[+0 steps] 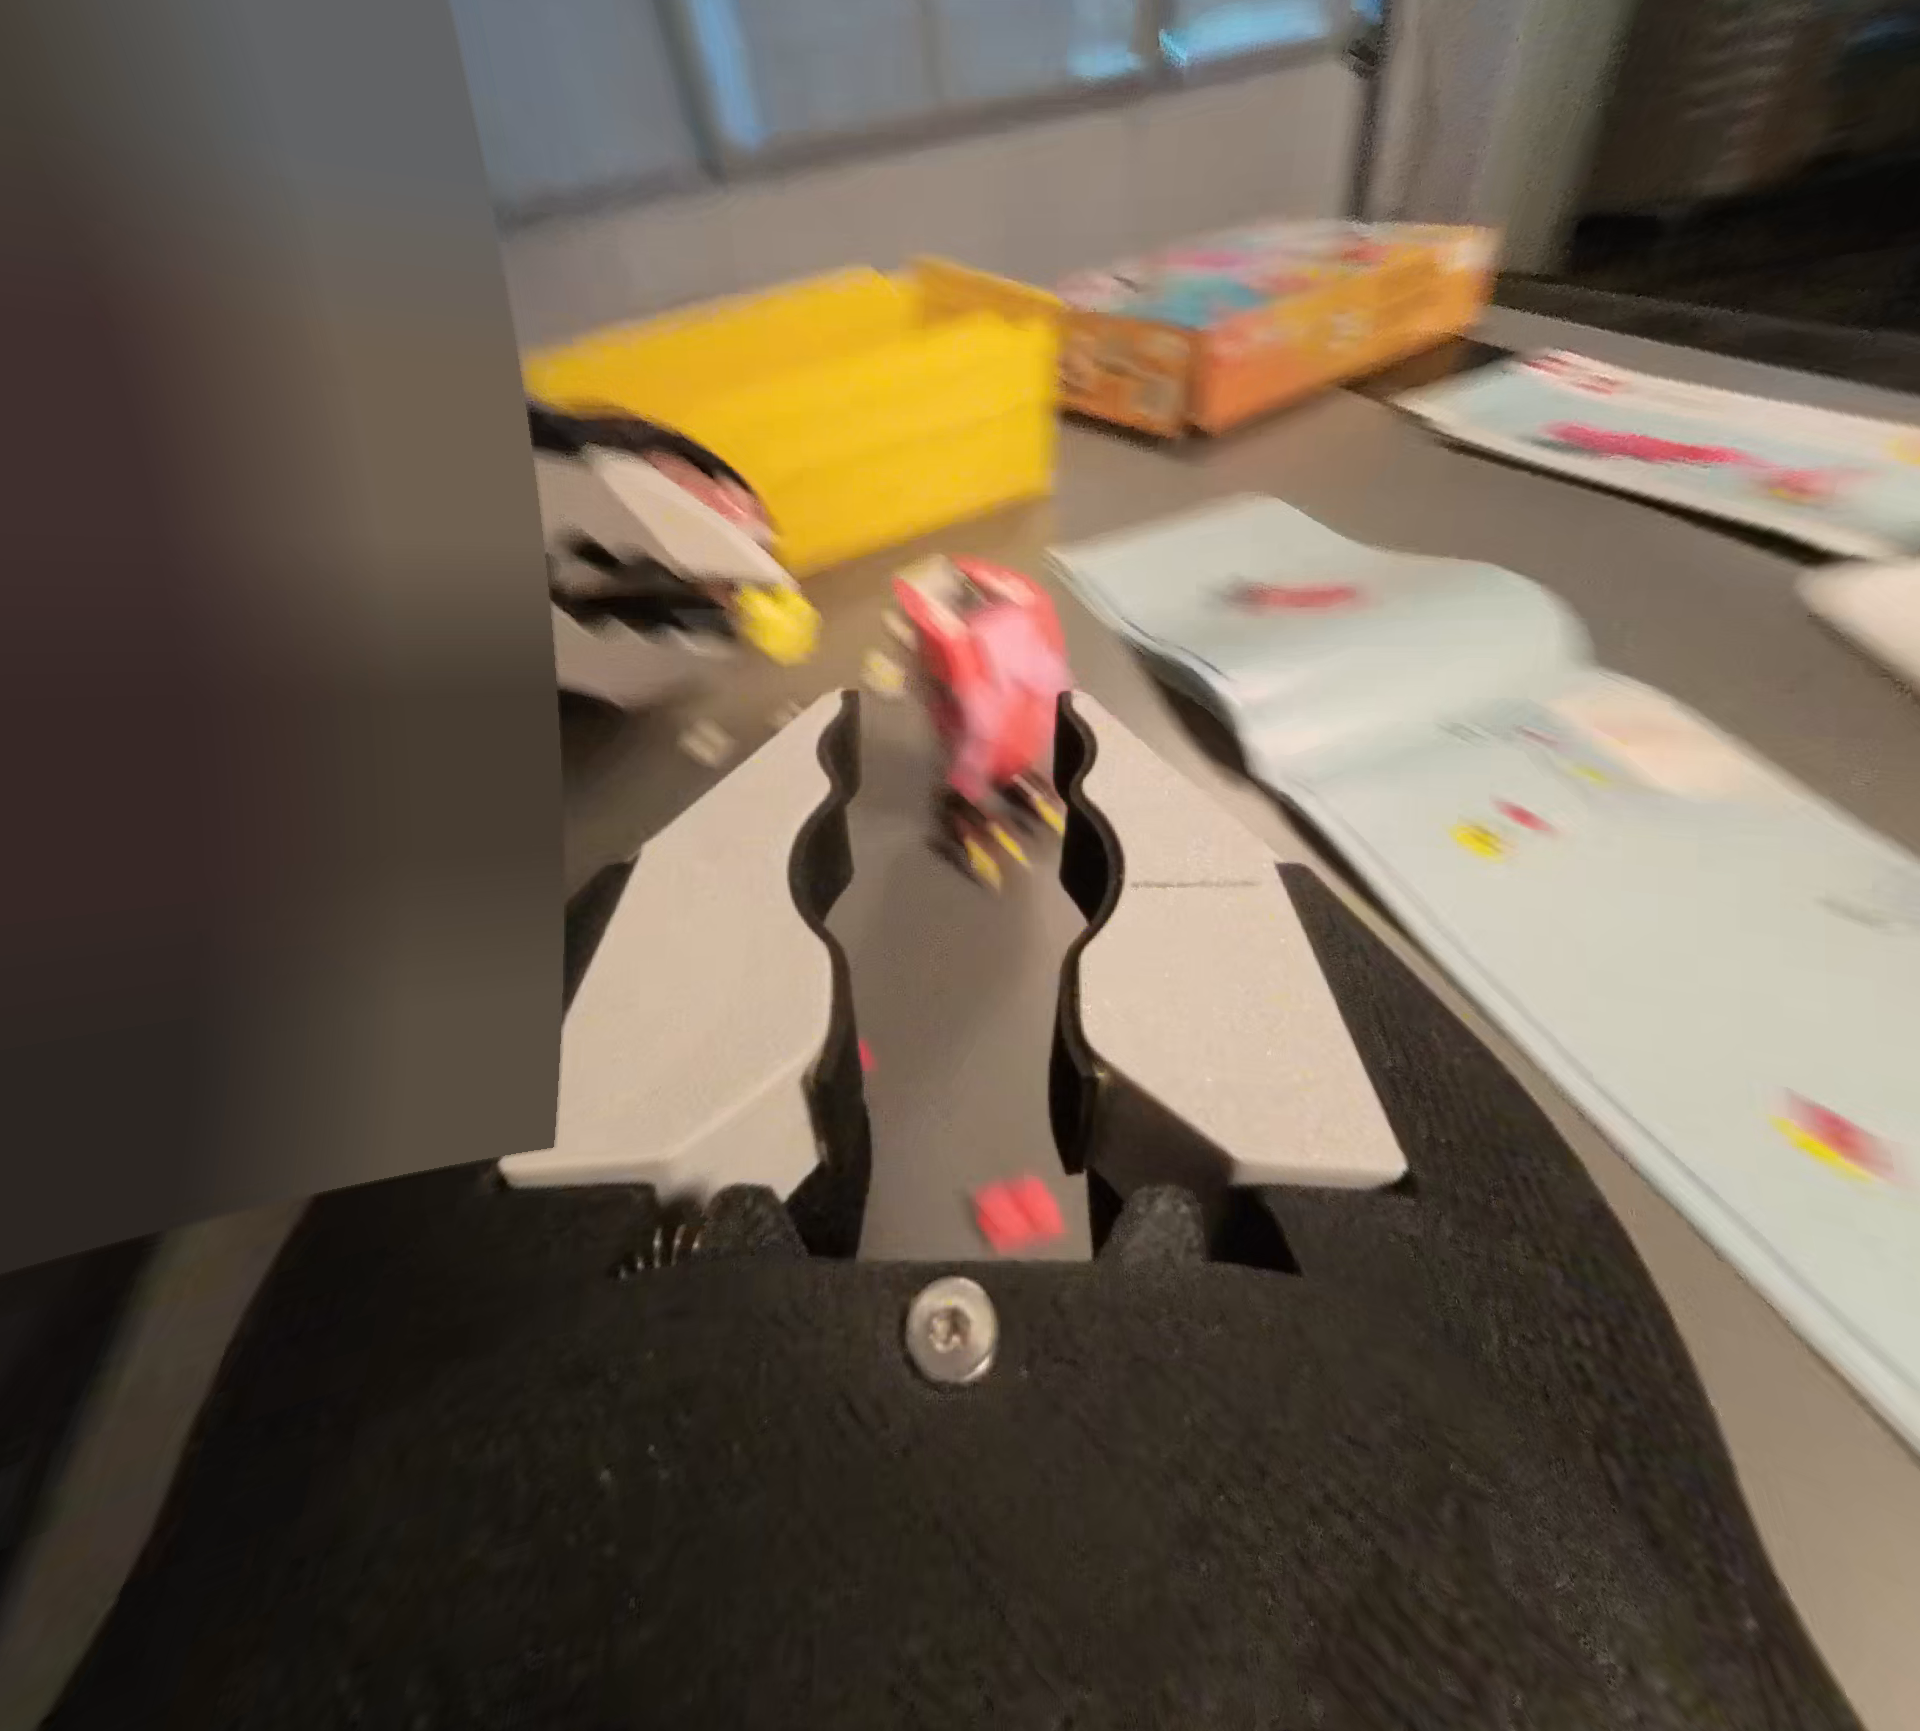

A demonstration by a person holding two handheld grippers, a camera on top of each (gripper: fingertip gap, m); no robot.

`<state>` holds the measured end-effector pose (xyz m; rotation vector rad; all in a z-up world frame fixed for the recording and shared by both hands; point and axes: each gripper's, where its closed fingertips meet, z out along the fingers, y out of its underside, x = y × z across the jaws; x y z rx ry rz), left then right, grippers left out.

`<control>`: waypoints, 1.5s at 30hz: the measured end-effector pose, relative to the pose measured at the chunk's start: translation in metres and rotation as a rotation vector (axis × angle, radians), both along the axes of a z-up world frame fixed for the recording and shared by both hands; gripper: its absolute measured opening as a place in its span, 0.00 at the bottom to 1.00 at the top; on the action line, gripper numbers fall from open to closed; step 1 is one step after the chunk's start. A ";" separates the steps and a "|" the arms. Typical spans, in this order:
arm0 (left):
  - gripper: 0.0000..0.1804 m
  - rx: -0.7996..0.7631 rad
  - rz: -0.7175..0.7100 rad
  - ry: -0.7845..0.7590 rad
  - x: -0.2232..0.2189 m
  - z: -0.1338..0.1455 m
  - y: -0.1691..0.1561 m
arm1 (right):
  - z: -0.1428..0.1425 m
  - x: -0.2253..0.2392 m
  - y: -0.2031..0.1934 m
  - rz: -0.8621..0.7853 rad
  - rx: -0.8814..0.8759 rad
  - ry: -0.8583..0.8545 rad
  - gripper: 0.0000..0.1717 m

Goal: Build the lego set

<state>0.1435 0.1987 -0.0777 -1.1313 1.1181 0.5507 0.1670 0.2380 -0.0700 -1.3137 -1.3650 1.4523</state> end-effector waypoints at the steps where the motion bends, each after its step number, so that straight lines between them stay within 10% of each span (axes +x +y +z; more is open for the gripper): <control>1: 0.05 0.005 -0.018 0.003 0.002 -0.003 -0.002 | -0.013 0.012 0.016 -0.078 0.100 -0.079 0.20; 13: 0.05 -0.087 -0.117 0.025 0.022 -0.028 -0.003 | -0.100 0.062 0.022 -0.011 0.218 -0.478 0.20; 35: 0.05 0.004 -0.070 0.001 0.017 -0.021 0.010 | -0.110 0.052 0.012 0.076 0.234 -0.537 0.08; 45: 0.05 0.141 -0.120 0.089 0.030 -0.009 -0.005 | -0.001 0.013 -0.051 0.215 0.218 -0.161 0.08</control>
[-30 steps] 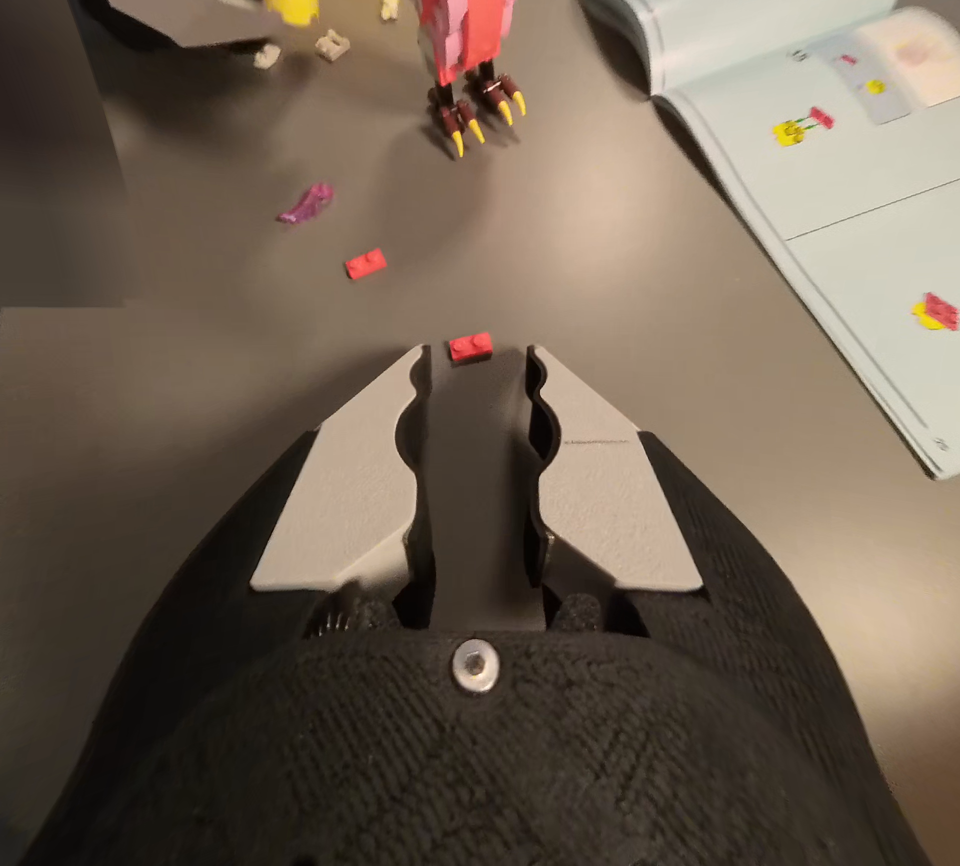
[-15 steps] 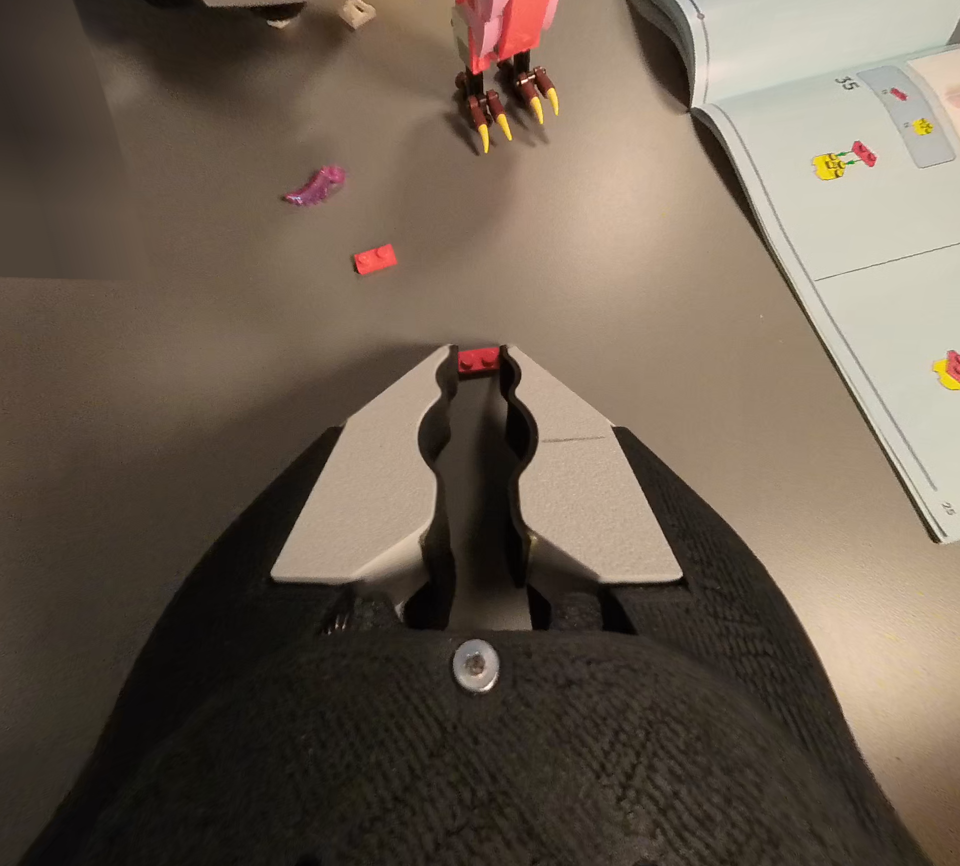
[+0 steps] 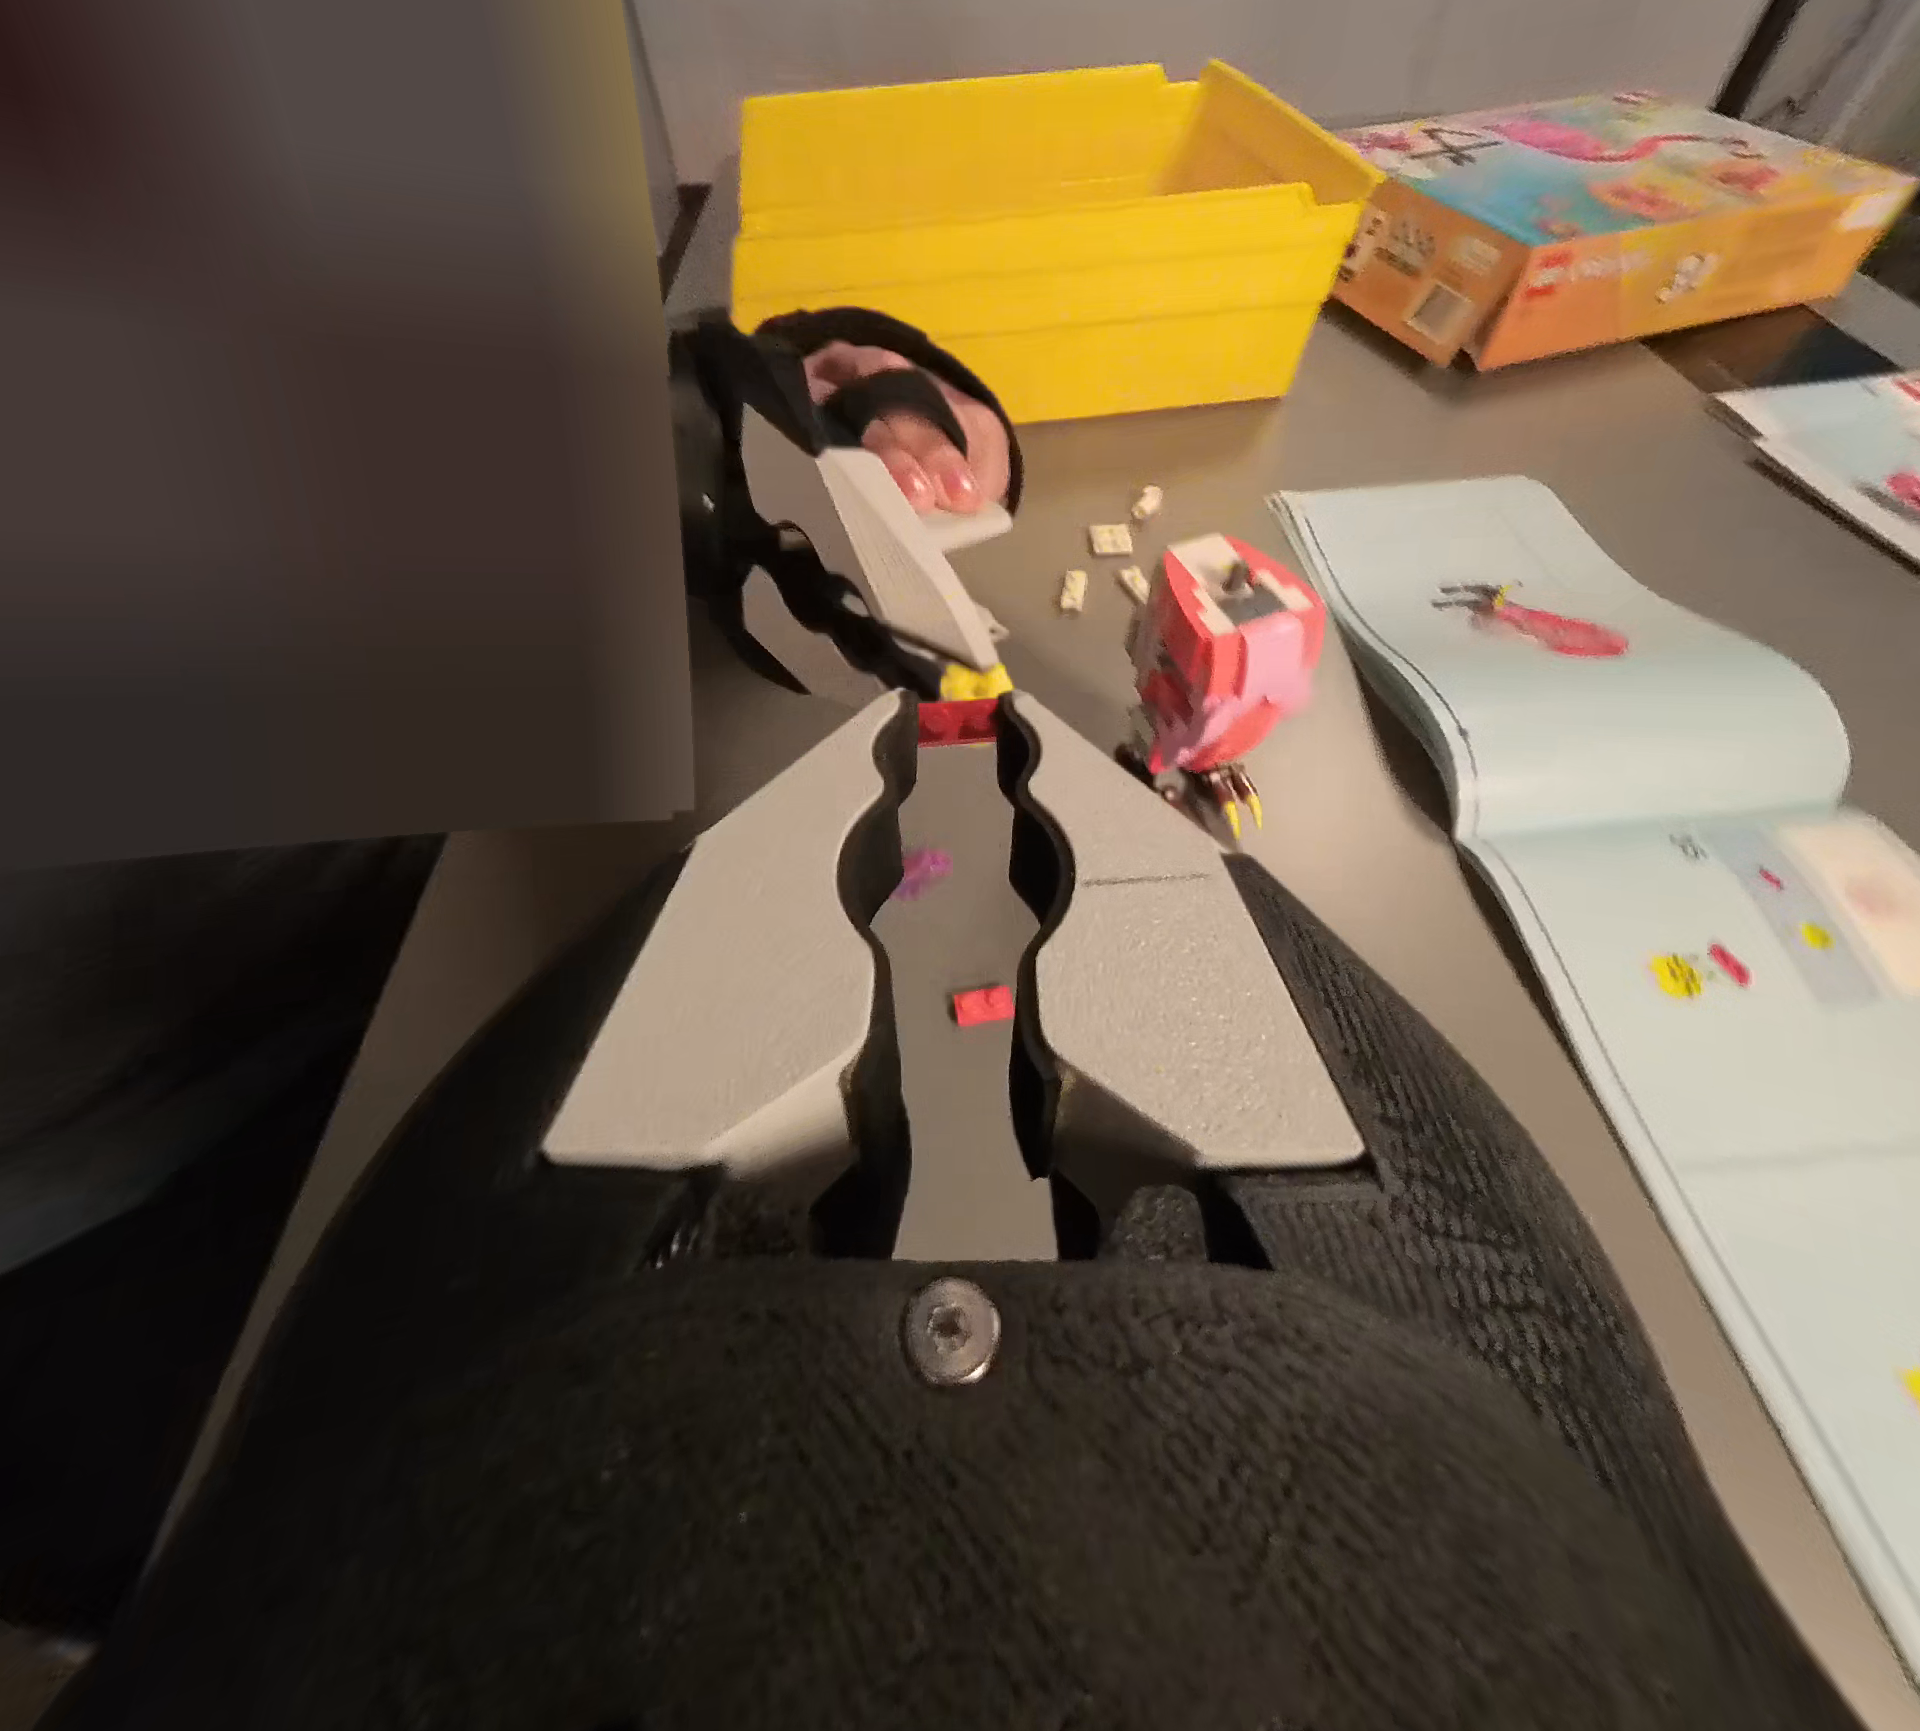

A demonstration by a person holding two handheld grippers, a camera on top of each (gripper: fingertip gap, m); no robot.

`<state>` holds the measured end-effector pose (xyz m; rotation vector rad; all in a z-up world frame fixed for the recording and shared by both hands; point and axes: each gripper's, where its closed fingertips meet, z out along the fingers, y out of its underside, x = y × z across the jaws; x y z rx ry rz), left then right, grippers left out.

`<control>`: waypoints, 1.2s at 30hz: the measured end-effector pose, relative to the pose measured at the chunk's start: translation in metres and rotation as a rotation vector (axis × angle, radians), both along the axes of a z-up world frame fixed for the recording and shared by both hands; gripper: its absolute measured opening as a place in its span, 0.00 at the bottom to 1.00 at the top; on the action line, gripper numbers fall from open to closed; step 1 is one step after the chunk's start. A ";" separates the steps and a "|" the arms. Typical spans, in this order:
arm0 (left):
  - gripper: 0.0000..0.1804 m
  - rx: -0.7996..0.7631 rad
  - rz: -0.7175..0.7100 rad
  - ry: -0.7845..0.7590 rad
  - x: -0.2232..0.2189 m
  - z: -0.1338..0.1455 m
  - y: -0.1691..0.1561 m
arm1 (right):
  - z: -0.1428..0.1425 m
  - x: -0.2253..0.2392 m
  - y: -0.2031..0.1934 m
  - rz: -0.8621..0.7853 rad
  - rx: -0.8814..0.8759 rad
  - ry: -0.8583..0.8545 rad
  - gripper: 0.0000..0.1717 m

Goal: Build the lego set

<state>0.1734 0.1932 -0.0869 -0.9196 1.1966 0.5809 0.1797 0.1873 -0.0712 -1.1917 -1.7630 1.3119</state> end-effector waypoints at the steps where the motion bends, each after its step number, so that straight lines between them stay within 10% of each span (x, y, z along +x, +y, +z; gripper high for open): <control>1: 0.05 0.012 -0.002 0.008 0.001 0.002 -0.002 | 0.005 -0.003 -0.005 0.024 0.014 -0.009 0.08; 36: 0.05 0.151 0.038 0.006 -0.006 0.028 -0.014 | 0.017 -0.022 -0.020 0.171 0.136 -0.229 0.08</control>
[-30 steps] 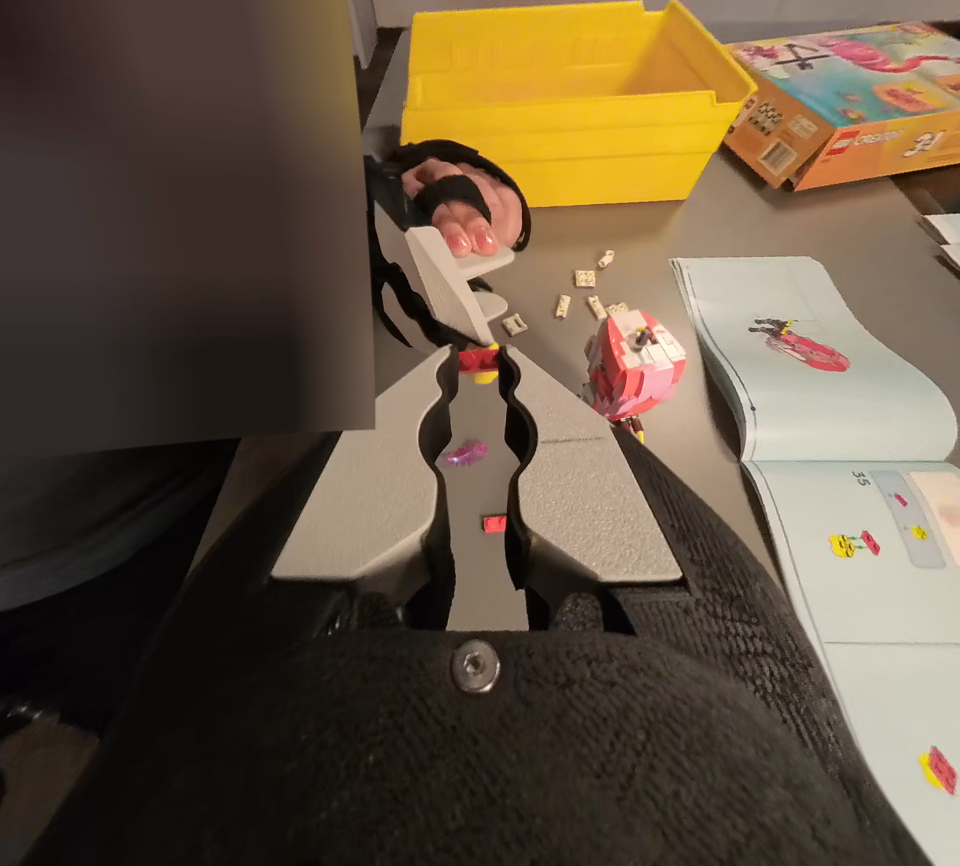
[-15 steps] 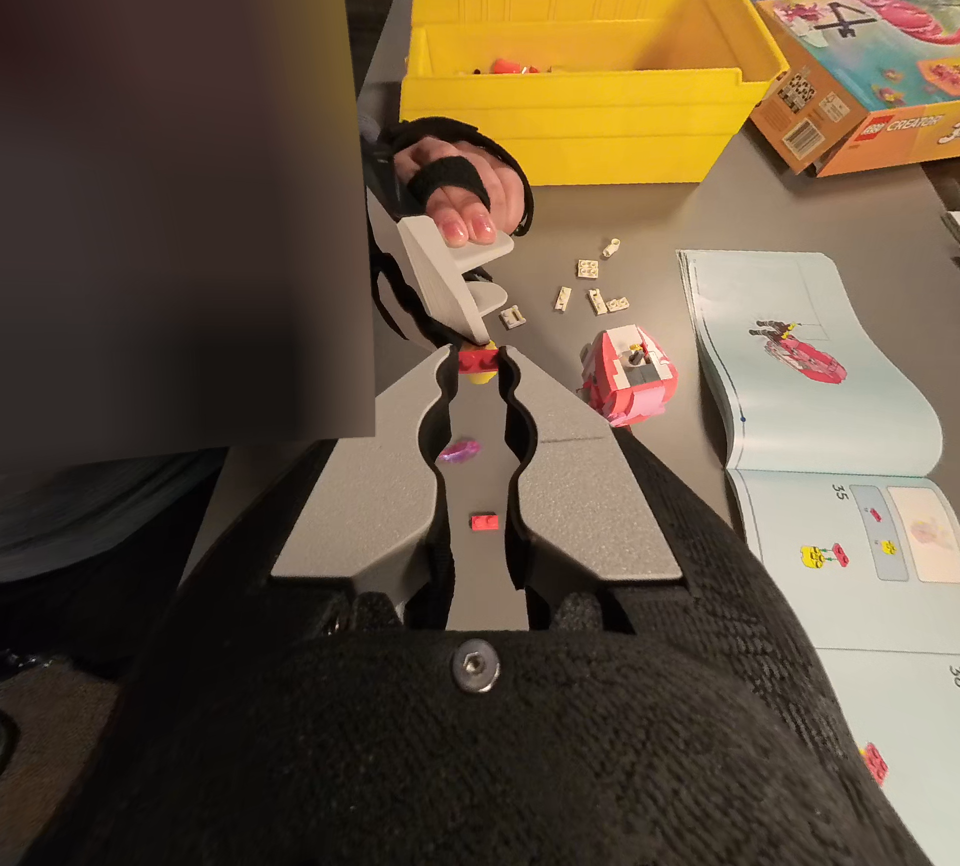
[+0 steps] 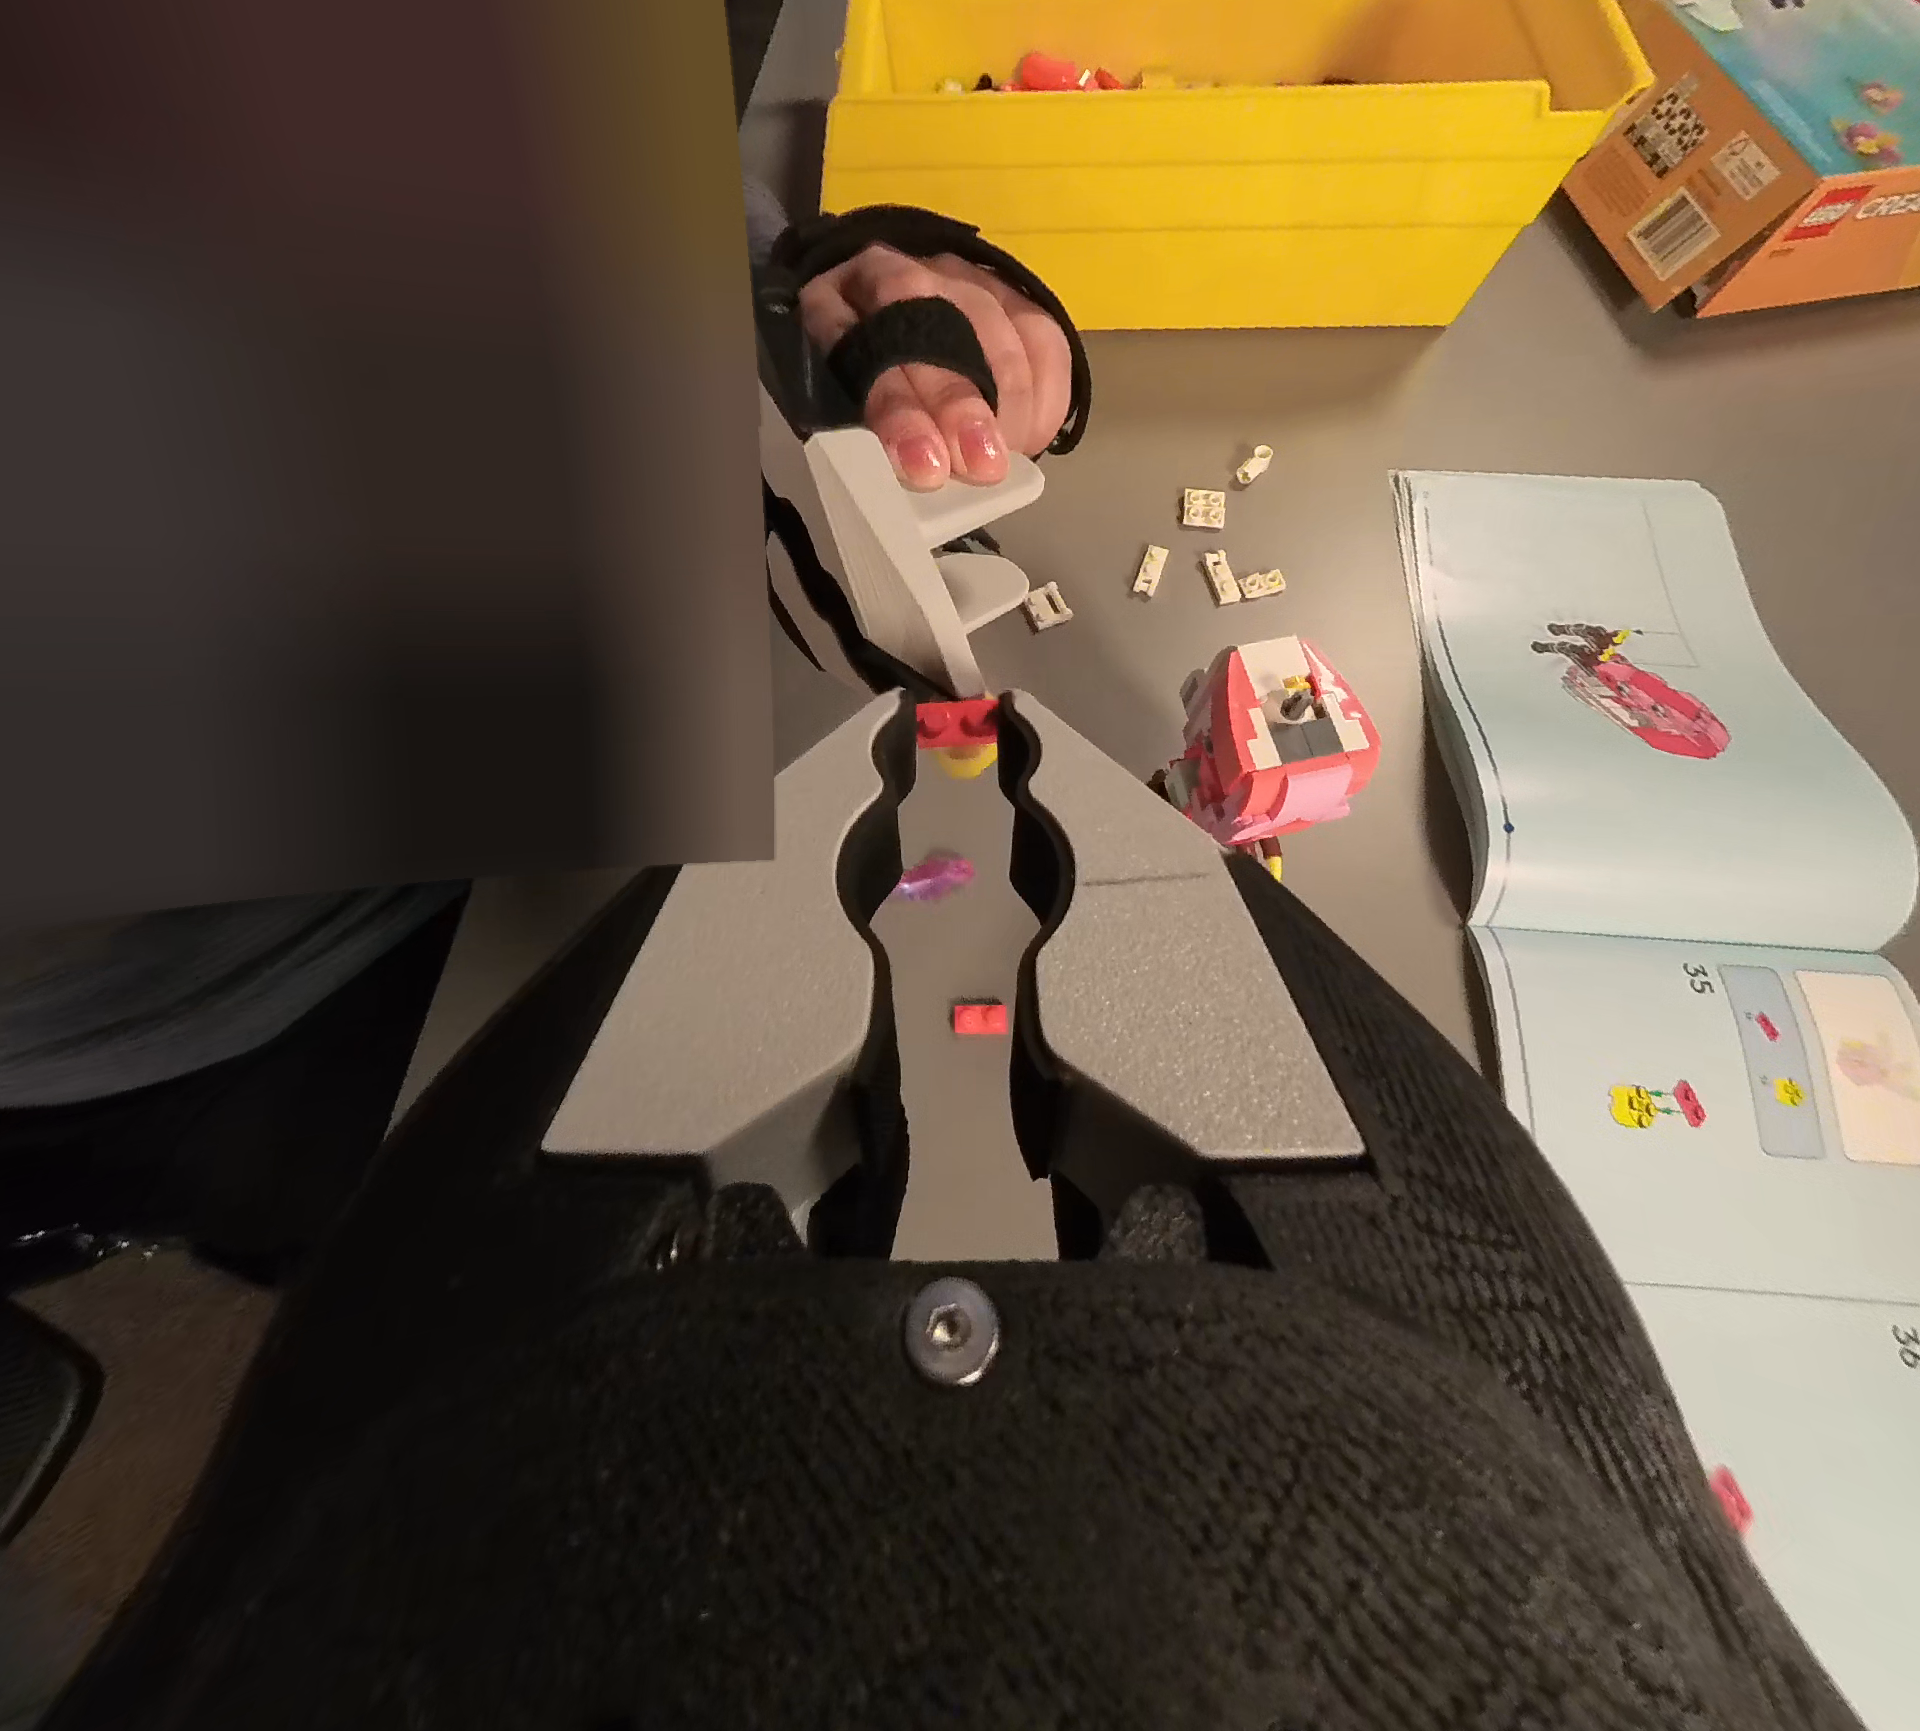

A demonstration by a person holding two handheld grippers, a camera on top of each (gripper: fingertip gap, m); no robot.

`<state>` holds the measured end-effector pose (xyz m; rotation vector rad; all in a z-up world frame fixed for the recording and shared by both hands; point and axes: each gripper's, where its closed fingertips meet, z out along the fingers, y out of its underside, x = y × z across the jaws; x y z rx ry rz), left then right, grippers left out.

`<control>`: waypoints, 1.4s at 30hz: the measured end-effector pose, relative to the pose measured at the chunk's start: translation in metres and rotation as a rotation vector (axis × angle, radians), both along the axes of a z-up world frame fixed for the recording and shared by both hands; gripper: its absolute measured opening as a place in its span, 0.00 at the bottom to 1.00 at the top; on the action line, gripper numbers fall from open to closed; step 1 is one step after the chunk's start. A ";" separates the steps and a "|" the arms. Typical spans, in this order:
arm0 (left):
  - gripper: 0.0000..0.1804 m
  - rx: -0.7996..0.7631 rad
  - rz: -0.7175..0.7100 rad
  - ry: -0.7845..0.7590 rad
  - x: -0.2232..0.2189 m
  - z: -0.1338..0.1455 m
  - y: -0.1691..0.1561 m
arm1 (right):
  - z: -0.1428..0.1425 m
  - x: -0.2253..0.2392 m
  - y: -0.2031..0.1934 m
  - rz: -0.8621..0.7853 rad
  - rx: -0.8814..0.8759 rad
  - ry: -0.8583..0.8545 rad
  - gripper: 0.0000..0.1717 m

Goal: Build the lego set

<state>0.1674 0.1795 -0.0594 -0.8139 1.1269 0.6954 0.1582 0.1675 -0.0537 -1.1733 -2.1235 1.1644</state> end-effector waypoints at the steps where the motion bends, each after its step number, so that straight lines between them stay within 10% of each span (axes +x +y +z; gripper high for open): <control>1: 0.05 0.000 0.000 0.002 0.000 0.000 0.000 | -0.001 0.000 0.000 -0.003 0.007 -0.004 0.08; 33: 0.05 0.008 0.007 -0.039 -0.002 0.006 -0.002 | 0.005 -0.002 0.000 -0.025 0.023 0.012 0.09; 42: 0.05 -0.023 0.028 -0.050 -0.006 0.004 0.003 | 0.012 -0.001 0.008 -0.141 0.159 0.145 0.25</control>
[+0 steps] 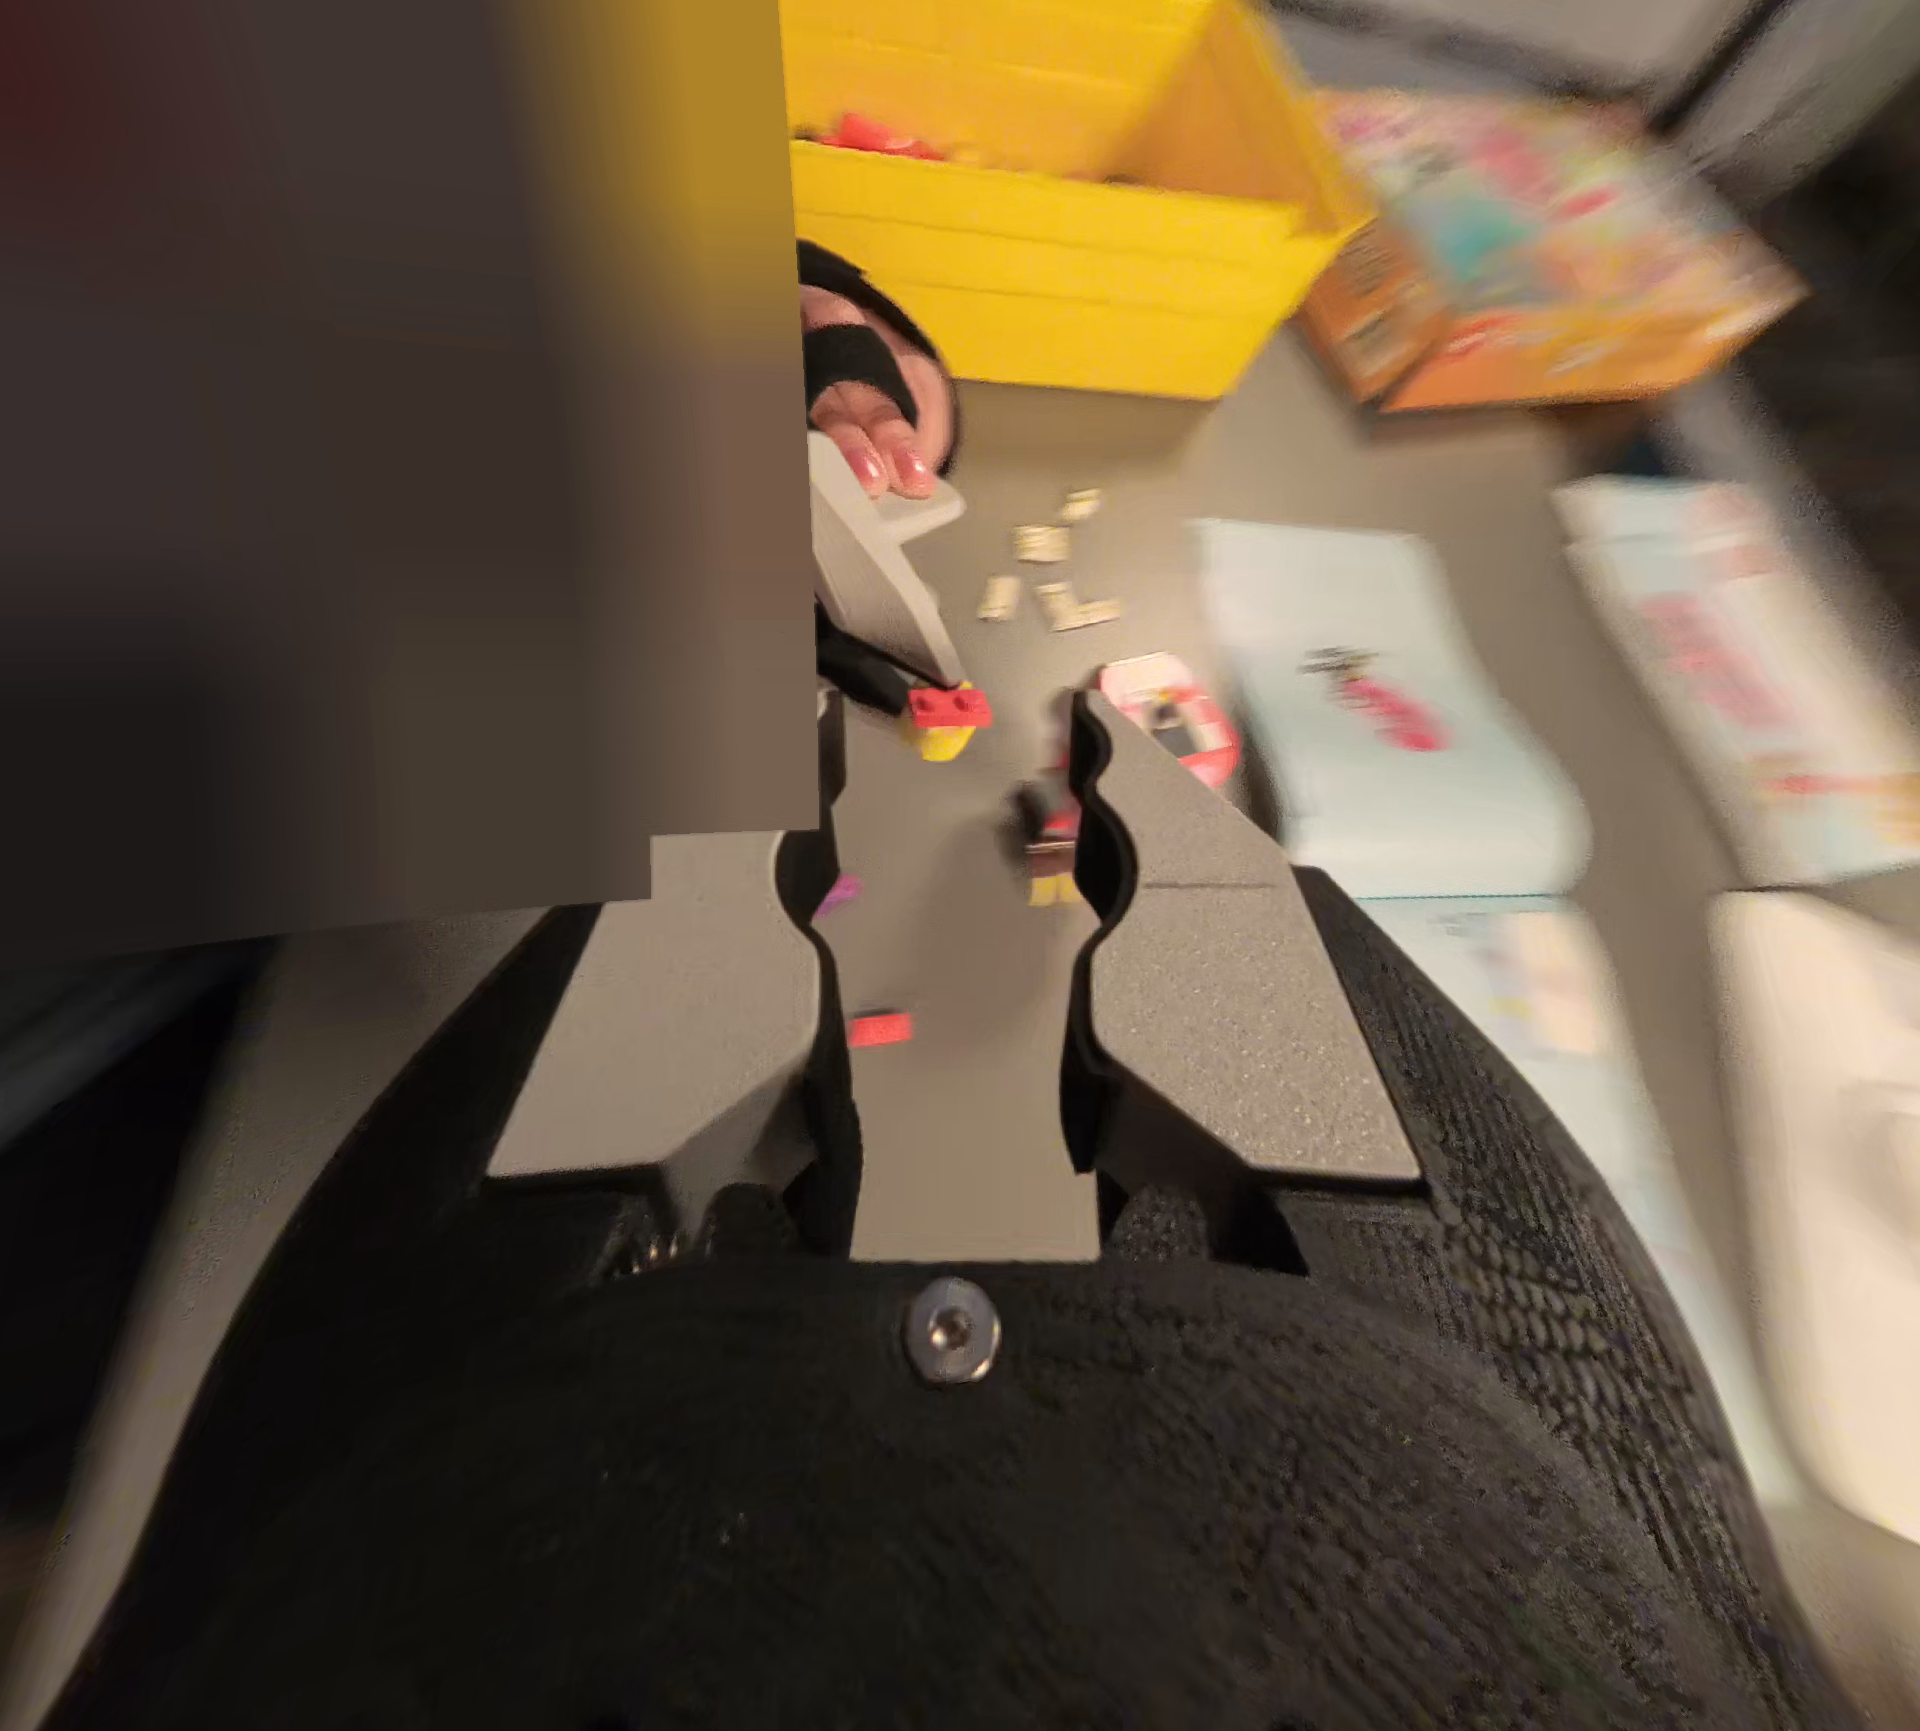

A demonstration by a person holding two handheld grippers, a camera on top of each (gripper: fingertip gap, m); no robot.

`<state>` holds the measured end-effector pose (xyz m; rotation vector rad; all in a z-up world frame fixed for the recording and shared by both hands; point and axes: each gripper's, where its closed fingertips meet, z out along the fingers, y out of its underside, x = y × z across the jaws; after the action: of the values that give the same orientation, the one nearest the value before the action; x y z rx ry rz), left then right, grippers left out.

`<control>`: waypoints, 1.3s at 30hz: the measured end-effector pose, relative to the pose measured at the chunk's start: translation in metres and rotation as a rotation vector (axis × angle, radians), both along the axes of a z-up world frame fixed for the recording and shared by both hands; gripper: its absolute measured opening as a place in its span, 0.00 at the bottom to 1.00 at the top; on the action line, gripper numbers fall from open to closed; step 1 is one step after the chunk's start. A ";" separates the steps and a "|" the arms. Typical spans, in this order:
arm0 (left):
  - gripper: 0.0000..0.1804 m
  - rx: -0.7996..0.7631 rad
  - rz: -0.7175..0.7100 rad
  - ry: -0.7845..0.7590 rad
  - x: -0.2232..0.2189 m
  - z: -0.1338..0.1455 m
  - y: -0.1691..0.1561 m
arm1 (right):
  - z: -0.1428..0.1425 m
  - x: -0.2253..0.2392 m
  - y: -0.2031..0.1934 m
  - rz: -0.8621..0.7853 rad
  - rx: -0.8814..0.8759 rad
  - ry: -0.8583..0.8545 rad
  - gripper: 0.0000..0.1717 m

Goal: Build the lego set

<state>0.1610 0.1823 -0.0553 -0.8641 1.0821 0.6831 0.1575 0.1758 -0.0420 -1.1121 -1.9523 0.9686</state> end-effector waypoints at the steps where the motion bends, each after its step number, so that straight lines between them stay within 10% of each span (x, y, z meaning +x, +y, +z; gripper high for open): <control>1: 0.05 -0.005 0.005 -0.007 -0.002 0.000 0.001 | 0.000 0.000 0.001 -0.033 0.089 0.048 0.25; 7: 0.05 -0.039 0.017 -0.011 -0.004 -0.003 0.005 | -0.022 -0.006 0.001 -0.184 0.838 0.208 0.31; 13: 0.05 -0.063 0.015 -0.008 -0.003 -0.007 0.007 | -0.027 -0.015 0.012 -0.249 1.216 0.181 0.27; 39: 0.04 -0.256 -0.090 -0.145 -0.002 -0.007 0.004 | -0.023 -0.017 0.021 -0.359 0.922 0.311 0.08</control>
<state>0.1589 0.1864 -0.0623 -1.0605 1.0840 0.4054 0.1407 0.1965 -0.0650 -0.6671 -1.5658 -0.0047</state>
